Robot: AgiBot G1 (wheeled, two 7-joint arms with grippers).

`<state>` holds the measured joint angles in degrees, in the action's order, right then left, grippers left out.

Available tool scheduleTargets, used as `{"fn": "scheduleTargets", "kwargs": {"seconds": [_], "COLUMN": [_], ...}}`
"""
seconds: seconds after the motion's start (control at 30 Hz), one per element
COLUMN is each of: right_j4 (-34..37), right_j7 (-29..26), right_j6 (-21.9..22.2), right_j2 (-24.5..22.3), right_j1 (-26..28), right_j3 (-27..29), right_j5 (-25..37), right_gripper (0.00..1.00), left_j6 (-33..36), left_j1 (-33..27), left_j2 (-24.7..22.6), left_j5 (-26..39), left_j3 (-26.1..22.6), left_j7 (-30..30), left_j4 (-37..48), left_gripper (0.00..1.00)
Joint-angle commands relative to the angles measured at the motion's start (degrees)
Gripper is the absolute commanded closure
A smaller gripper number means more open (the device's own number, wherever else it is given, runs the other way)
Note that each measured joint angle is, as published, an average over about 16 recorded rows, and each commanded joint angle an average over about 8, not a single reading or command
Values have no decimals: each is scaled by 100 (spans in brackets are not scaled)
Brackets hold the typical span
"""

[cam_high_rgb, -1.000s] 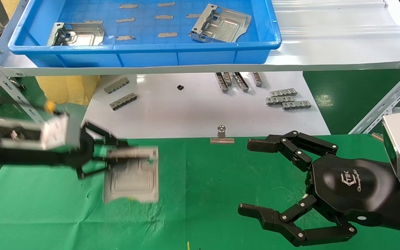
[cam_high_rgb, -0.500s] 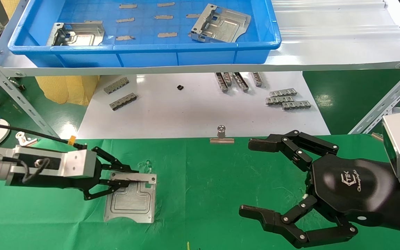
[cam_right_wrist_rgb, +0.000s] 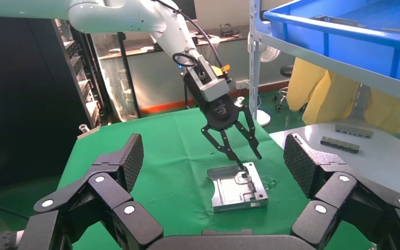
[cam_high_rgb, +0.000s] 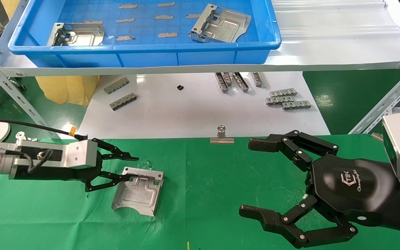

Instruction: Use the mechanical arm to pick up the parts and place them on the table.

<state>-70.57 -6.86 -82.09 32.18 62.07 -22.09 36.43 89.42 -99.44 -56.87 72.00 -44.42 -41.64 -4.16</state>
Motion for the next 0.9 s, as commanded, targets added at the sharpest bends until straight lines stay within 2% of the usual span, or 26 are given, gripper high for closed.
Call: {"fn": "scheduleTargets", "kwargs": {"seconds": [0.03, 0.4, 0.67, 0.9], "right_j4": [0, 1, 1, 2], "right_j7": [0, 0, 0, 0], "right_j6": [0, 1, 2, 3], "right_j2": [0, -1, -1, -2], "right_j1": [0, -1, -1, -1], "right_j3": [0, 0, 1, 1], "right_j5": [0, -1, -1, -1], "right_gripper": [0, 0, 0, 0], "left_j6": [57, 236, 237, 197], "left_j1": [-26, 375, 429, 649], "left_j2": [-8, 233, 256, 384], "left_j5": [-34, -852, -907, -1042], "left_j3": [20, 560, 596, 744], "left_j7": [4, 1112, 1133, 1402], "left_j4": [96, 564, 537, 18], "left_gripper": [0, 0, 0, 0]}}
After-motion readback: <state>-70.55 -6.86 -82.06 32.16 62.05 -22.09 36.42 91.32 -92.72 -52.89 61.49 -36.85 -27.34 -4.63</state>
